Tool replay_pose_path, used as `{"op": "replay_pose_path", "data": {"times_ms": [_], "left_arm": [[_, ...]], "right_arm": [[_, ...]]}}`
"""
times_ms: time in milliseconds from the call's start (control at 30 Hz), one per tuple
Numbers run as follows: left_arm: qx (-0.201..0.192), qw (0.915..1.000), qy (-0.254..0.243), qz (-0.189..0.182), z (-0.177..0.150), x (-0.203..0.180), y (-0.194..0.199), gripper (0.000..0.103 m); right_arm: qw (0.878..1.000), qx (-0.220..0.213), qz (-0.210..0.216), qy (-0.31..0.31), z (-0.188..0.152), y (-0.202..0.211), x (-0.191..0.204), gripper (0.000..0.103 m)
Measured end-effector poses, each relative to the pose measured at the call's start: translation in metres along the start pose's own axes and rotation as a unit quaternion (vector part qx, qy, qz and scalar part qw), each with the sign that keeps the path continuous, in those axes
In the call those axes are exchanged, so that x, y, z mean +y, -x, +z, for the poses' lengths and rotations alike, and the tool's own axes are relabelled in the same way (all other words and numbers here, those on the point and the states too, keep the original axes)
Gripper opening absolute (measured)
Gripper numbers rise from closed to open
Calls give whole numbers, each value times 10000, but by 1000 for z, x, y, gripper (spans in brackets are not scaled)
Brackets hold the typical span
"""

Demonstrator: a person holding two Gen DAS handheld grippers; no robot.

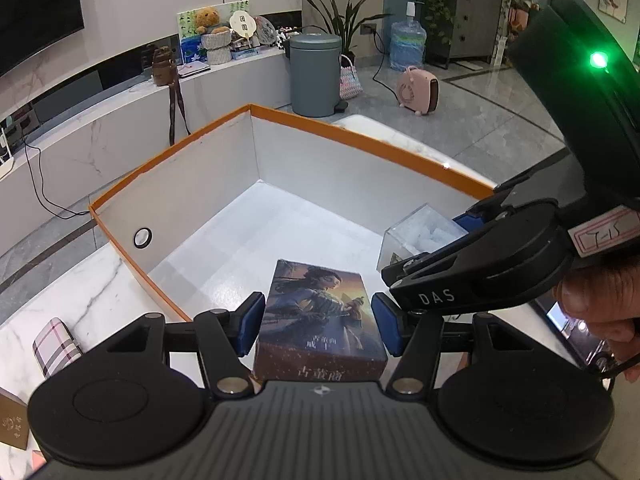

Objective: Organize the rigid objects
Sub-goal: 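Carry the book in the left tool while the right tool carries the clear box to the orange box, then lower and release the book with the left tool while the right tool releases the clear box inside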

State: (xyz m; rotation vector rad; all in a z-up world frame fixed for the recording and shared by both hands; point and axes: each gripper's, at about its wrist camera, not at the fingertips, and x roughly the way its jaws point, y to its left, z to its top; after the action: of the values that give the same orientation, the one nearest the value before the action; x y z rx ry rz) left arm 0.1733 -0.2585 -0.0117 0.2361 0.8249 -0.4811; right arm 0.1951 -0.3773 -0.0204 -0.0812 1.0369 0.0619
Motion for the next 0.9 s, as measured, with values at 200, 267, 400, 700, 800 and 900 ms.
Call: {"op": "replay_pose_path", "data": {"times_ms": [200, 267, 400, 700, 800, 900], "left_arm": [[202, 9992, -327, 70, -3, -13, -15, 67], [215, 9994, -270, 48, -2, -13, -18, 67], [218, 9995, -209, 22, 0, -8, -22, 67], [372, 9966, -621, 381, 0, -17, -35, 67], [526, 9944, -782, 476, 2, -19, -39, 67], [590, 9927, -881, 579, 2, -20, -43, 67]], "right_arm": [[9997, 169, -99, 116, -3, -11, 1, 49], [9996, 176, -155, 137, -2, -13, 1, 49], [9998, 120, -166, 38, -2, -14, -2, 49], [9999, 70, -90, 9, 3, -22, 2, 49], [9998, 142, -151, 60, 3, -28, 4, 49], [9996, 133, -230, 94, 3, -33, 6, 49]]}}
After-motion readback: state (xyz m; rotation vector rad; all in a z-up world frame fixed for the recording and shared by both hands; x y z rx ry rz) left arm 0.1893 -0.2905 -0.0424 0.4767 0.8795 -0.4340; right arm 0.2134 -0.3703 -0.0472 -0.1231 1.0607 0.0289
